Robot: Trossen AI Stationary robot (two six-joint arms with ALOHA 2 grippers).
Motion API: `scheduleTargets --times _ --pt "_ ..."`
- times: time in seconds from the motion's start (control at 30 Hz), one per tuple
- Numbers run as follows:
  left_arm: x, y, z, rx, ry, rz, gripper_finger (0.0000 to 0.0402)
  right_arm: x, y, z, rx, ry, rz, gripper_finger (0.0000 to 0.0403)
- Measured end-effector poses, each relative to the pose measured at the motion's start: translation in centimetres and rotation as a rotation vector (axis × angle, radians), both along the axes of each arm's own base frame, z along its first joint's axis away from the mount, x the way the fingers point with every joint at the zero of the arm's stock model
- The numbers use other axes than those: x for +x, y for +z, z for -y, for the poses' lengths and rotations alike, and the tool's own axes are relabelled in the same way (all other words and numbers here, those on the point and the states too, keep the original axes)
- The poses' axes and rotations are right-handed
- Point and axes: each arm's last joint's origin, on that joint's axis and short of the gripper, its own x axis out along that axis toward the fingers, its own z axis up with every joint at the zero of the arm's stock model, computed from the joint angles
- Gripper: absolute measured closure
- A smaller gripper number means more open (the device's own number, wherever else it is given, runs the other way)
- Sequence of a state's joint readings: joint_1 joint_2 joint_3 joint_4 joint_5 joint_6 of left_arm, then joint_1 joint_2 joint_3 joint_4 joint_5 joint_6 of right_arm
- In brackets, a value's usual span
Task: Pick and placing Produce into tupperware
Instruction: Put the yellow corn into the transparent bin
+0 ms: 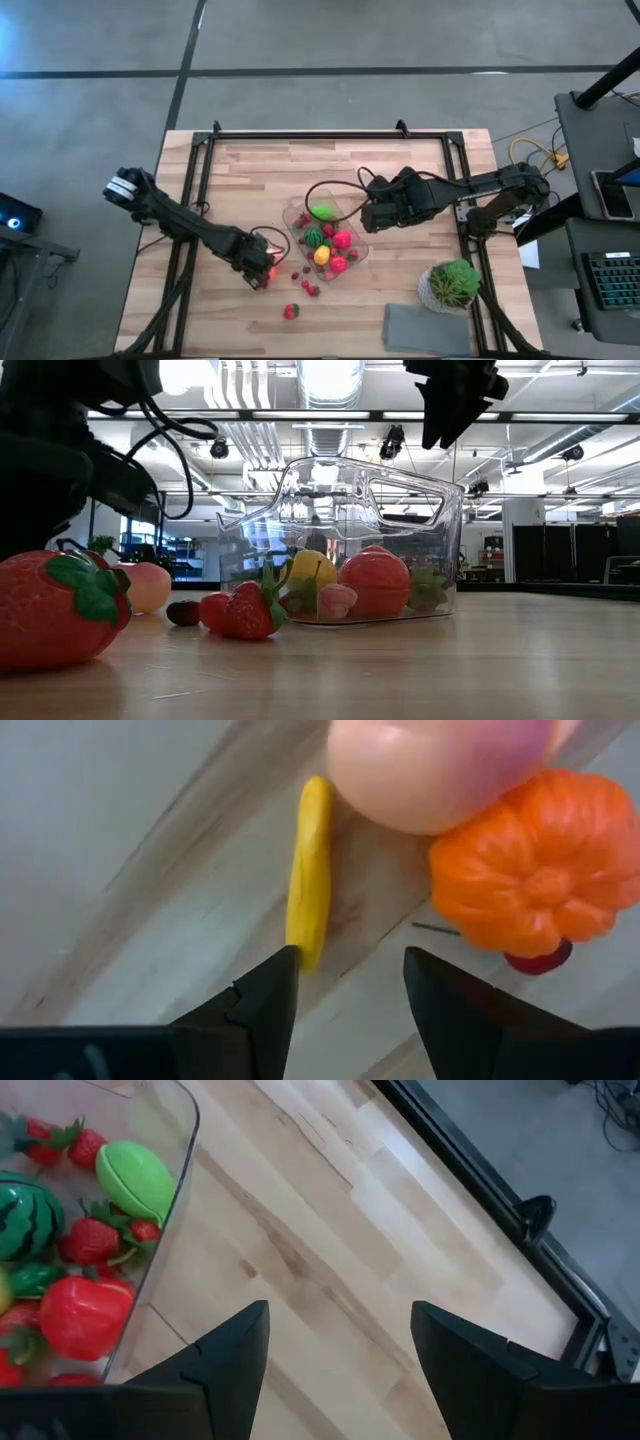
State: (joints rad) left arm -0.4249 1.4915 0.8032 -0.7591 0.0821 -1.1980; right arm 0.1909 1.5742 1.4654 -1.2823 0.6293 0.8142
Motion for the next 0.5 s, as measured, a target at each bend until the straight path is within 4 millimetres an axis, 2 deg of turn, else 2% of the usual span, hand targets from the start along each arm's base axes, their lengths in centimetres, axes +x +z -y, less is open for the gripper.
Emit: scheduleTargets --times 0.27,0.5 --pt "0.8 -1.4 0.4 0.025 -0.004 -0.056 0.0233 0.0 0.0 0.1 -0.029 -0.002 0.003 0.0165" --pt "0.8 -1.3 0.3 0.042 0.0 -0.047 0.0244 0.0 0.1 0.3 -0.077 -0.013 0.011 0.0165"
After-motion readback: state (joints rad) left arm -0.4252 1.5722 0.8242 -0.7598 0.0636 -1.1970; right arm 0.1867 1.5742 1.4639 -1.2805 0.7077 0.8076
